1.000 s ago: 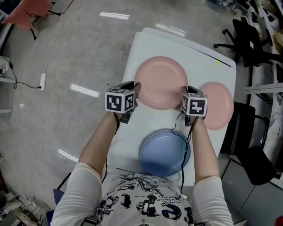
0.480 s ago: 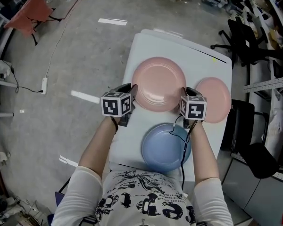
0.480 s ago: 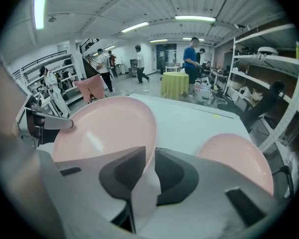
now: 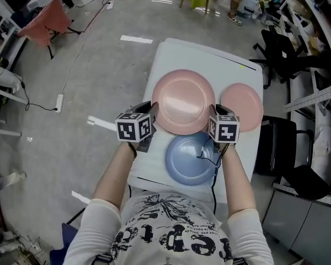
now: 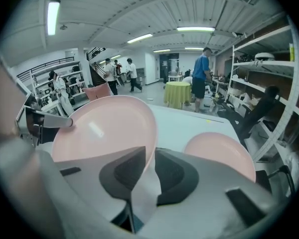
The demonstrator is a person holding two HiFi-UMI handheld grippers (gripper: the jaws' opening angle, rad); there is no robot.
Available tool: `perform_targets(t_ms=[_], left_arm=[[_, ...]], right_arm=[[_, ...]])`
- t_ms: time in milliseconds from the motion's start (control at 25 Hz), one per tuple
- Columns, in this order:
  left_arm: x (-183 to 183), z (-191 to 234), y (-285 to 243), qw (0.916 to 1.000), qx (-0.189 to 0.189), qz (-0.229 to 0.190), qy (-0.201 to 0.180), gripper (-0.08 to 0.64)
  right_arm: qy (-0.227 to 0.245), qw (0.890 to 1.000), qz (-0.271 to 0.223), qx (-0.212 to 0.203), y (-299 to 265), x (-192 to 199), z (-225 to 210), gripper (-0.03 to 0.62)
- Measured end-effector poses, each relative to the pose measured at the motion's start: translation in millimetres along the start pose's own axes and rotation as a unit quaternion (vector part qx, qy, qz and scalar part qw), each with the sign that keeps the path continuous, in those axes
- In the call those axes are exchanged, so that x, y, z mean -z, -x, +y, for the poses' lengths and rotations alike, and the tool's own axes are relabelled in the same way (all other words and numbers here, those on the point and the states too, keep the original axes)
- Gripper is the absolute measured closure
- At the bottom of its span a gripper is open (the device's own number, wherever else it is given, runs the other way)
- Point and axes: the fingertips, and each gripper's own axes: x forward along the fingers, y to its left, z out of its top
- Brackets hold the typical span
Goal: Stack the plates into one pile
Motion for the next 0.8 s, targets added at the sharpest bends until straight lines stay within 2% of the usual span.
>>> perform_targets(t_ms=[320, 480, 800], left_arm=[[35.0, -48.4, 79.8, 0.9998, -0.002, -0.019, 0.002, 0.477], [64.4, -74.3, 101.1, 0.9996, 0.002, -0.024, 0.015, 0.479], [114.7, -110.2, 134.6, 0.9998, 0.002, -0.015, 0.013, 0.479]], right_arm=[[0.006, 1.0, -0.019, -0.005, 86.8, 38.0, 16.3, 0.526], [0.006, 1.0, -0.022, -0.008, 117.6, 67.5, 12.0, 0.526], [0.002, 1.0, -0.015, -0.008, 164.8, 123.4, 10.2, 0.525]])
